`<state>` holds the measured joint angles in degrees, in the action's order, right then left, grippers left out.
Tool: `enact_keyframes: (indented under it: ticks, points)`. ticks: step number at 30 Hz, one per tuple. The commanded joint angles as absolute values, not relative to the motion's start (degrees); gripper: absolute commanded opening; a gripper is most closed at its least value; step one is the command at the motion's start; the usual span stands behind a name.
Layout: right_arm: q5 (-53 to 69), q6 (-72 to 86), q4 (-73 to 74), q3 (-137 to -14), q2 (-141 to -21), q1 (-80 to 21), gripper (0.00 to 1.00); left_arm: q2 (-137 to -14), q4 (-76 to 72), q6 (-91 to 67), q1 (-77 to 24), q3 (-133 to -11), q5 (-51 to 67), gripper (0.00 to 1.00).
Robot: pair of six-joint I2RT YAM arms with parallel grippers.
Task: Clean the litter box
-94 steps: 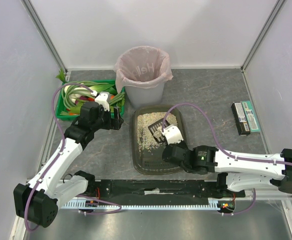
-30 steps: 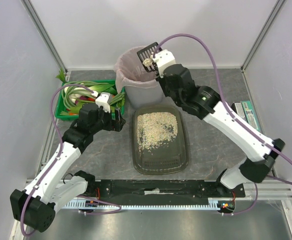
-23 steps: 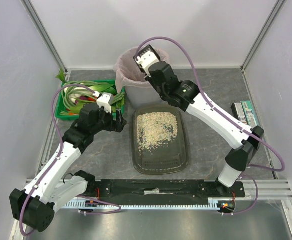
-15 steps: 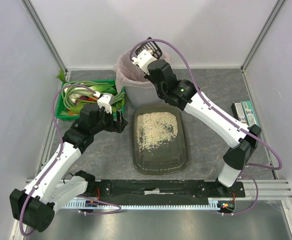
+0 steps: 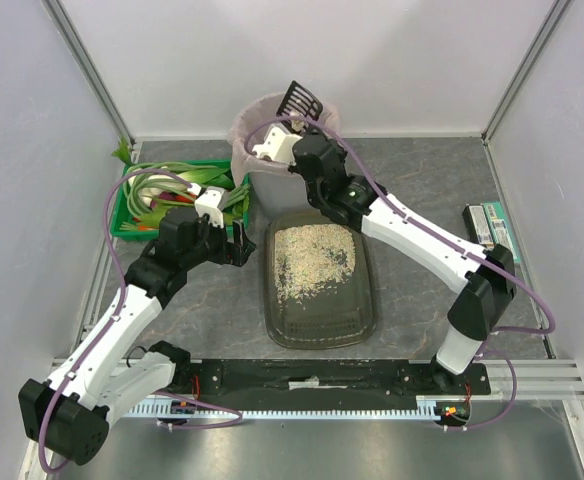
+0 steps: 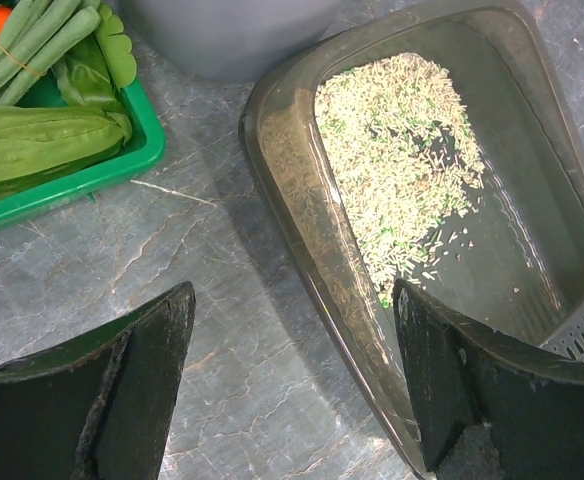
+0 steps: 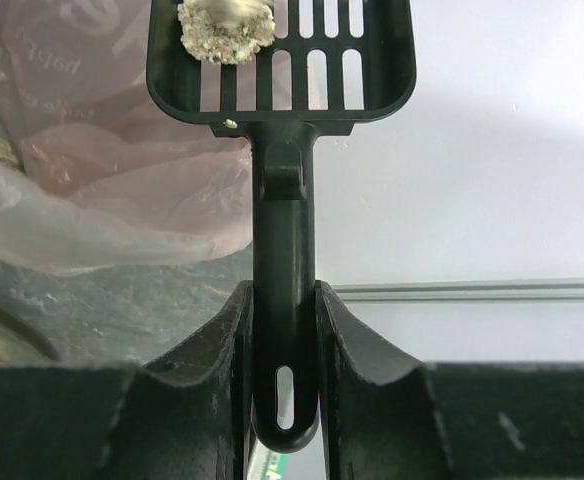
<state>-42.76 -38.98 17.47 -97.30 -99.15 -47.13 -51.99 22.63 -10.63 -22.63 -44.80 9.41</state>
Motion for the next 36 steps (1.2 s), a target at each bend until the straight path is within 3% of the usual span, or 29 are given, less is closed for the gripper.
enact_keyframes:
  ticks: [1, 24, 36]
  points:
    - [-43.0, -51.8, 4.4, -92.6, -94.9, -47.0, 0.00, -51.2, 22.1, -11.2, -22.9, -45.9, 10.8, 0.86]
    - [-39.5, -87.3, -30.1, -76.8, -96.4, -47.4, 0.00, -49.7, 22.1, -11.1, -22.9, -45.9, 11.0, 0.86]
    - [-35.1, -106.7, -38.4, -70.9, -96.6, -47.5, 0.00, -49.7, 22.1, -11.0, -22.9, -46.0, 11.2, 0.86]
